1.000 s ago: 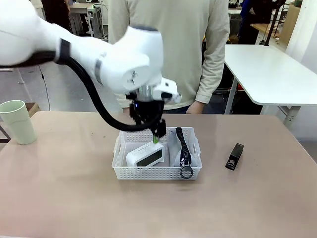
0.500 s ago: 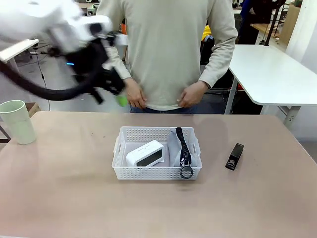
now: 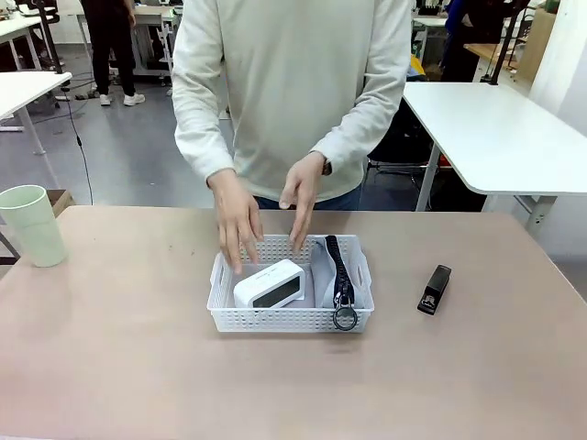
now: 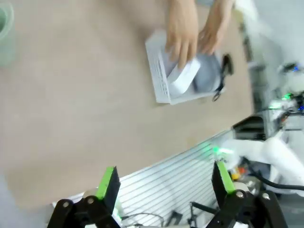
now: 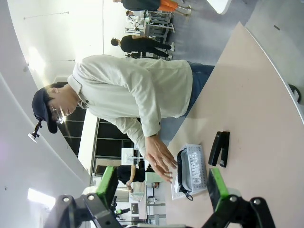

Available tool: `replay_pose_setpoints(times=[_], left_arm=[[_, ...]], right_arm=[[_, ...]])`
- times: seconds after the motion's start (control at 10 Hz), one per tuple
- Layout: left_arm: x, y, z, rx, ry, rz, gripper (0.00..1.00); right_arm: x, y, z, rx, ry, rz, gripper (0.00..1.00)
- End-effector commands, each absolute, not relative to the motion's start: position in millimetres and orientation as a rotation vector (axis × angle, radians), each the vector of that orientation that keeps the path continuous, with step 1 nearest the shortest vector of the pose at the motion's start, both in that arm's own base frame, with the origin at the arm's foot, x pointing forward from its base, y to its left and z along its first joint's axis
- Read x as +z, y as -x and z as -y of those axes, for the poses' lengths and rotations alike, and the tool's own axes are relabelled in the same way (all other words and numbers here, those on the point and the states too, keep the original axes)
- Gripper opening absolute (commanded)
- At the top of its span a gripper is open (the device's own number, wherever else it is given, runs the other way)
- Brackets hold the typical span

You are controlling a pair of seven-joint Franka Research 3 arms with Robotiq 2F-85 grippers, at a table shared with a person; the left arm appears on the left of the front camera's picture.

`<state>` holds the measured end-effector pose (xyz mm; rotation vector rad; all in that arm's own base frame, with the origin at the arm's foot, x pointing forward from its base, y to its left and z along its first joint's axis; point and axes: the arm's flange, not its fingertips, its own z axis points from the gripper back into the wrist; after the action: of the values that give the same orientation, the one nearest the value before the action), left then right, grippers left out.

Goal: Efficiently arrange items inside the basket to fit them all.
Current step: Pick up the Digital clock and place it inside the Organizing basket, then pick up the Stapler and place it inside the Organizing basket.

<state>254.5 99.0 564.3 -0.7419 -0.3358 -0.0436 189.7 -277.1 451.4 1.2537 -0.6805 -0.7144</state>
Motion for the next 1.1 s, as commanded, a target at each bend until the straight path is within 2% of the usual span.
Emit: replay_pose_setpoints(times=[0.0, 0.2, 0.3, 0.4, 1.0], left_arm=[[546, -236, -168, 0.091, 0.948, 0.391, 1.00], [514, -200, -207, 0.168, 1.147, 0.509, 1.00], [501, -202, -201, 0.141, 1.166, 0.417, 1.00], [526, -193, -211, 0.179, 1.044, 0.461, 1.00], [526, -193, -211, 0.179, 1.044, 0.461, 1.00]], right_arm=[[453, -191, 278, -0.693, -1.259, 0.716, 1.00], [453, -191, 278, -0.693, -1.259, 0.716, 1.00], [453, -191, 278, -0.693, -1.259, 0.716, 1.00], [453, -191, 278, -0.693, -1.259, 0.716, 1.00], [453, -191, 278, -0.693, -1.259, 0.716, 1.00]])
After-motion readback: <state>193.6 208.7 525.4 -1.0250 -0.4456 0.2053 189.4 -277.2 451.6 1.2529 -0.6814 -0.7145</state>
